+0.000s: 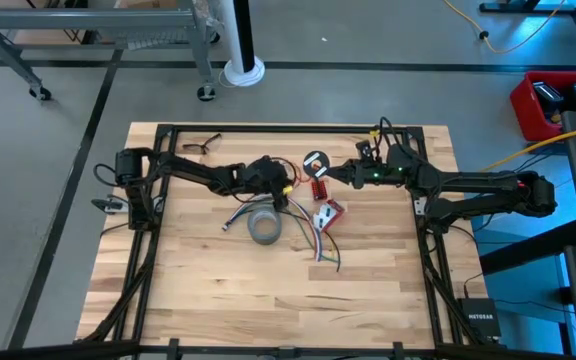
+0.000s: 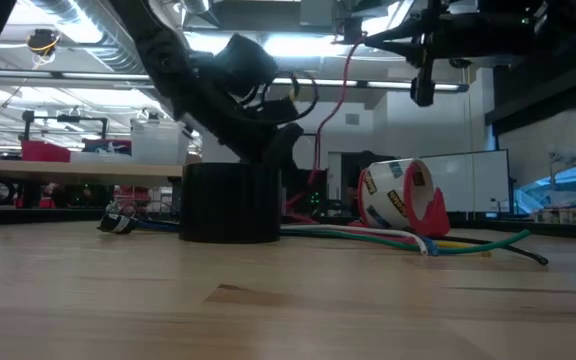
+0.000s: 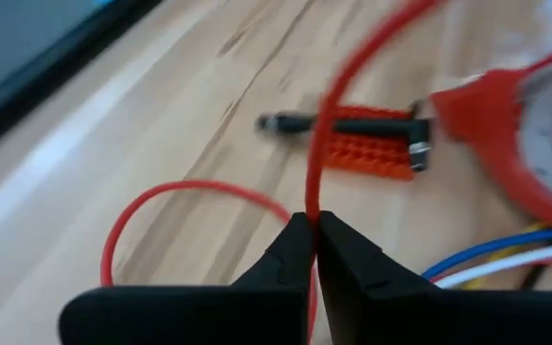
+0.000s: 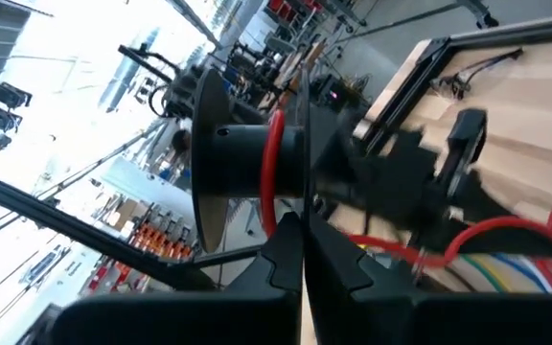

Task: Coil cords
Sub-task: Coil the red wire on the black spool

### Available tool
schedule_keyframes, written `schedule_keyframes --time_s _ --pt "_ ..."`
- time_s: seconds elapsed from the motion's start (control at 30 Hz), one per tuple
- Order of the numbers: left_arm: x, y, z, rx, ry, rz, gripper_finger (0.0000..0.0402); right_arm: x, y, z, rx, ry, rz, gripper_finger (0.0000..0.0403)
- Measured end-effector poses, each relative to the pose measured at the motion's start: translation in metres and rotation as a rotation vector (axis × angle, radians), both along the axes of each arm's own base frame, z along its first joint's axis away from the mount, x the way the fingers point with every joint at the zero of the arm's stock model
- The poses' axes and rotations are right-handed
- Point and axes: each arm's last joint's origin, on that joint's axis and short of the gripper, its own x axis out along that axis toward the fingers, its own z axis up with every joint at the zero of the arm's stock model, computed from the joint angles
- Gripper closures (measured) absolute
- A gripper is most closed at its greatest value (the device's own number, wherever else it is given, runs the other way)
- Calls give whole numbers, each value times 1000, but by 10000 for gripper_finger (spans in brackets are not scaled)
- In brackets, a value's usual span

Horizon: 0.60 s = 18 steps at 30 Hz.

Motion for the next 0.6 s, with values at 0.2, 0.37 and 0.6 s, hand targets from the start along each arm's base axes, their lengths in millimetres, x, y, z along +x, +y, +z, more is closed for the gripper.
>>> schedule_keyframes --time_s 0.2,0.37,0.6 --pt "-9 16 -4 -153 -4 147 400 -1 0 -12 38 124 -8 398" --pt "-16 26 6 -245 -42 168 400 -3 0 -26 77 261 -24 398" --pt "-22 32 14 -294 -47 170 401 -9 -1 -40 94 417 -109 398"
